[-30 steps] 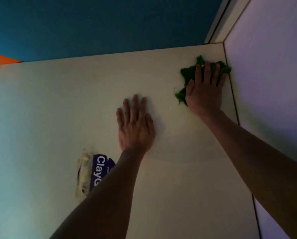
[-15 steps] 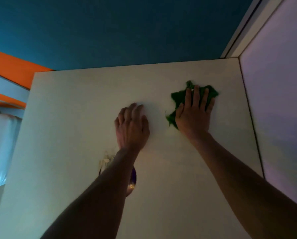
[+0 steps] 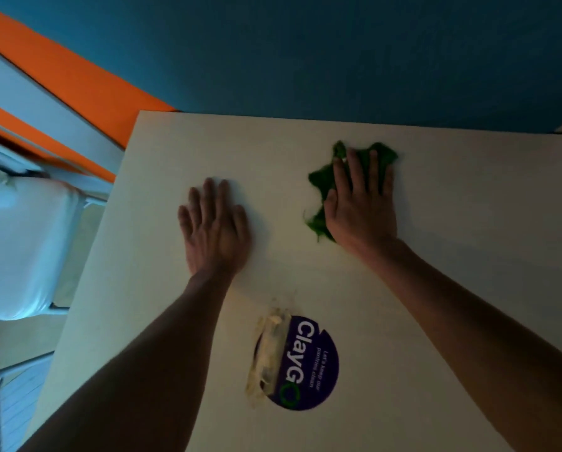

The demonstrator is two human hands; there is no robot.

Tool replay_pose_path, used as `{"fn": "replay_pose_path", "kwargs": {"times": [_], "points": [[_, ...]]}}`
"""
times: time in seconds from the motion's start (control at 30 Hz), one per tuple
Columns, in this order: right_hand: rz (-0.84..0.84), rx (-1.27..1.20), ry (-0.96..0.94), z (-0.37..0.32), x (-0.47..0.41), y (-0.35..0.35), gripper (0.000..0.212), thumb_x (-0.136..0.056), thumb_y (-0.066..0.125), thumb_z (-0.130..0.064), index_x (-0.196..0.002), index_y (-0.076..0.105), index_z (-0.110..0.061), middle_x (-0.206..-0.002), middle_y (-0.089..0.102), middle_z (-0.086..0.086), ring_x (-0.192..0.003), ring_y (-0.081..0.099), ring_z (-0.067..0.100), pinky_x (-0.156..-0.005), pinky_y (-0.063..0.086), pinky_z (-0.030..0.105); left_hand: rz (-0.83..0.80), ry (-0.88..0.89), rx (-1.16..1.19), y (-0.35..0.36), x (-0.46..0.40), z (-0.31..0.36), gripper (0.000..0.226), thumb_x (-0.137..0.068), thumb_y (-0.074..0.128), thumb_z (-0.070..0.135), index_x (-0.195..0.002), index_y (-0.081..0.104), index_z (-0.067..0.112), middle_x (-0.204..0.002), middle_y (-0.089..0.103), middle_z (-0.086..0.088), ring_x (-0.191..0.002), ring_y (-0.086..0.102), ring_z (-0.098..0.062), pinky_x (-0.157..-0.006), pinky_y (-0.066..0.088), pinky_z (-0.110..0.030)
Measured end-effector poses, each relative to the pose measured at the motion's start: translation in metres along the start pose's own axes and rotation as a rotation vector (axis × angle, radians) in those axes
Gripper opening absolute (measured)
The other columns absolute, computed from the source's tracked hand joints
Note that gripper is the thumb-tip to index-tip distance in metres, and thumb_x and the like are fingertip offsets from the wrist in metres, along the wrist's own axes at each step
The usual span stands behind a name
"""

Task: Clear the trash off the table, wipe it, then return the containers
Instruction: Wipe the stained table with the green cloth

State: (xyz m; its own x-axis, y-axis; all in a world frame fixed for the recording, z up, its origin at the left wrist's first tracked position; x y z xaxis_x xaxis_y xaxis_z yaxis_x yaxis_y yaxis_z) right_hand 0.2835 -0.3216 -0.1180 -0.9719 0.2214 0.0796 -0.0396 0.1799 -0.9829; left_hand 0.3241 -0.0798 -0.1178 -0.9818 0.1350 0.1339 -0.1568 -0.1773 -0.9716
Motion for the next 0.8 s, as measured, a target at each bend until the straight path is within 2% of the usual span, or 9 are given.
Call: {"fn": "replay_pose_path", "kwargs": {"times": [0.1, 0.2, 0.37, 0.47, 0.67, 0.8], "points": [[-0.023, 0.01, -0.138, -0.047, -0.044, 0.006, 0.064, -0.097, 0.018, -0.04, -0.154, 0.029, -0.013, -0.165, 0.016, 0.01, -0.151, 0.011, 0.04, -0.12, 0.01, 0.061, -0.004, 0.002, -0.003, 0.003, -0.002, -0.005, 0.064, -0.106, 0.012, 0.055, -0.161, -0.004, 0.027, -0.169, -0.009, -0.001, -0.155, -0.013, -0.023, -0.126, -0.001, -0.049], [-0.045, 0.009, -0.184, -0.081, -0.072, 0.009, 0.065, -0.096, 0.016, -0.04, -0.155, 0.027, -0.015, -0.165, 0.014, 0.008, -0.151, 0.008, 0.037, -0.12, 0.007, 0.059, -0.002, 0.016, -0.013, 0.004, -0.004, -0.007, 0.064, -0.106, 0.013, 0.054, -0.161, -0.004, 0.027, -0.169, -0.009, -0.002, -0.155, -0.013, -0.023, -0.126, -0.001, -0.05], [0.027, 0.012, -0.245, -0.087, -0.033, 0.016, 0.059, -0.099, 0.022, -0.037, -0.151, 0.037, -0.013, -0.161, 0.027, 0.011, -0.149, 0.019, 0.039, -0.119, 0.014, 0.06, -0.012, 0.017, 0.01, 0.002, -0.005, -0.009, 0.062, -0.106, 0.011, 0.052, -0.161, -0.002, 0.027, -0.169, -0.007, -0.001, -0.155, -0.013, -0.023, -0.126, 0.0, -0.051], [0.012, 0.008, -0.24, -0.085, -0.011, 0.02, 0.057, -0.1, 0.024, -0.035, -0.152, 0.036, -0.014, -0.161, 0.028, 0.01, -0.149, 0.02, 0.038, -0.119, 0.016, 0.059, -0.01, 0.012, 0.015, 0.001, -0.004, -0.007, 0.062, -0.106, 0.008, 0.051, -0.161, -0.003, 0.026, -0.169, -0.008, -0.002, -0.155, -0.014, -0.023, -0.126, -0.002, -0.05], [-0.055, -0.02, -0.195, -0.12, -0.089, 0.015, 0.063, -0.096, 0.017, -0.038, -0.154, 0.031, -0.018, -0.164, 0.021, 0.005, -0.151, 0.012, 0.034, -0.121, 0.008, 0.057, 0.003, 0.019, 0.011, 0.006, -0.005, -0.008, 0.06, -0.107, 0.008, 0.049, -0.161, -0.002, 0.026, -0.169, -0.009, -0.002, -0.155, -0.016, -0.023, -0.126, -0.003, -0.05], [-0.042, -0.046, -0.181, -0.128, -0.095, 0.018, 0.063, -0.096, 0.017, -0.037, -0.153, 0.034, -0.019, -0.163, 0.023, 0.004, -0.151, 0.014, 0.033, -0.122, 0.008, 0.055, 0.013, 0.028, 0.03, 0.005, -0.008, -0.009, 0.059, -0.107, 0.009, 0.047, -0.161, 0.002, 0.027, -0.17, -0.006, -0.001, -0.155, -0.014, -0.023, -0.126, -0.003, -0.05]]}}
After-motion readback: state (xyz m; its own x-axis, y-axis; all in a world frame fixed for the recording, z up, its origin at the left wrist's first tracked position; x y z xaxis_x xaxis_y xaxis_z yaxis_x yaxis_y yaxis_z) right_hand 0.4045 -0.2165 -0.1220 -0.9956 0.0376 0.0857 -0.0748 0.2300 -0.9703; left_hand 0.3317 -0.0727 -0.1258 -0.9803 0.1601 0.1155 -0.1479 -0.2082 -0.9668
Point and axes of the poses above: each hand's wrist, its own x-axis away from the middle knuckle, its own y-axis out of the palm, z = x × y, the point moved 2 cm from there along -x, towards the middle knuckle
